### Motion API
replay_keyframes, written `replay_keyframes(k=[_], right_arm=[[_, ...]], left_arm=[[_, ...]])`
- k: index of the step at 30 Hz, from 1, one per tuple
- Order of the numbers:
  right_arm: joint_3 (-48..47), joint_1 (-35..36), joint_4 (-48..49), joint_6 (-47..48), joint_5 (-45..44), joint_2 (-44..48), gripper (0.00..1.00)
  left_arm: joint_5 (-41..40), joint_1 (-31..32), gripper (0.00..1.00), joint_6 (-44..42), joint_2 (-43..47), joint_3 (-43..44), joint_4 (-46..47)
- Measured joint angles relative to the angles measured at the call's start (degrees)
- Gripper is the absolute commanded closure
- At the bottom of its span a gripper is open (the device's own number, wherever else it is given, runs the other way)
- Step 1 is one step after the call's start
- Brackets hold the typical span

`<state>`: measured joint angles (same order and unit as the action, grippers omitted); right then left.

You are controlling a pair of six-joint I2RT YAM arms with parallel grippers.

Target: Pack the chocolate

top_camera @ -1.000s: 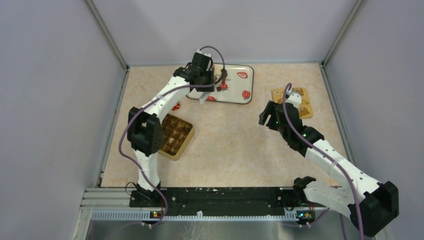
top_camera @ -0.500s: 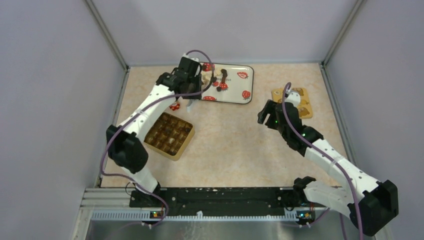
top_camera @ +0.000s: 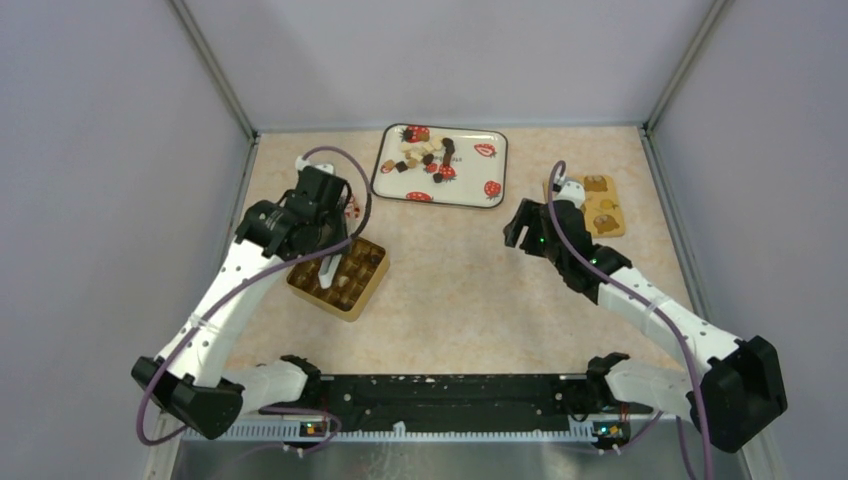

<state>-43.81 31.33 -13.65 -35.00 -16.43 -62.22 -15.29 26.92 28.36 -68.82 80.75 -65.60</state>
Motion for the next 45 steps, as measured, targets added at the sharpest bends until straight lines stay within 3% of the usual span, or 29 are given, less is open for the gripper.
replay_keyframes(k=[13,29,38,40,45], right_arm=[[0.0,0.0,1.99,0.59,2.69,-1.84,0.3],[-0.13,0.0,2.14,1.46,3.54,-3.89,0.3],[-0.24,0.0,2.14,1.55,3.52,-4.07,0.3],[-0.24,0.0,2.12,1.57,3.52,-4.07,0.3],[-0.24,0.0,2.12,1.62,3.52,-4.07,0.3]], left_arm=[[-4.07,0.0,1.0,13.84,8.52,-10.03,-14.56],[-12.5,-0.74,1.0,18.23,7.02,-12.92,-15.67],[-12.81,-1.18,0.99,17.25,6.38,-15.02,-13.4],[-12.61,-1.27,0.96,16.92,6.38,-15.5,-12.76],[-12.48,-1.29,0.78,16.39,6.38,-15.87,-11.76]])
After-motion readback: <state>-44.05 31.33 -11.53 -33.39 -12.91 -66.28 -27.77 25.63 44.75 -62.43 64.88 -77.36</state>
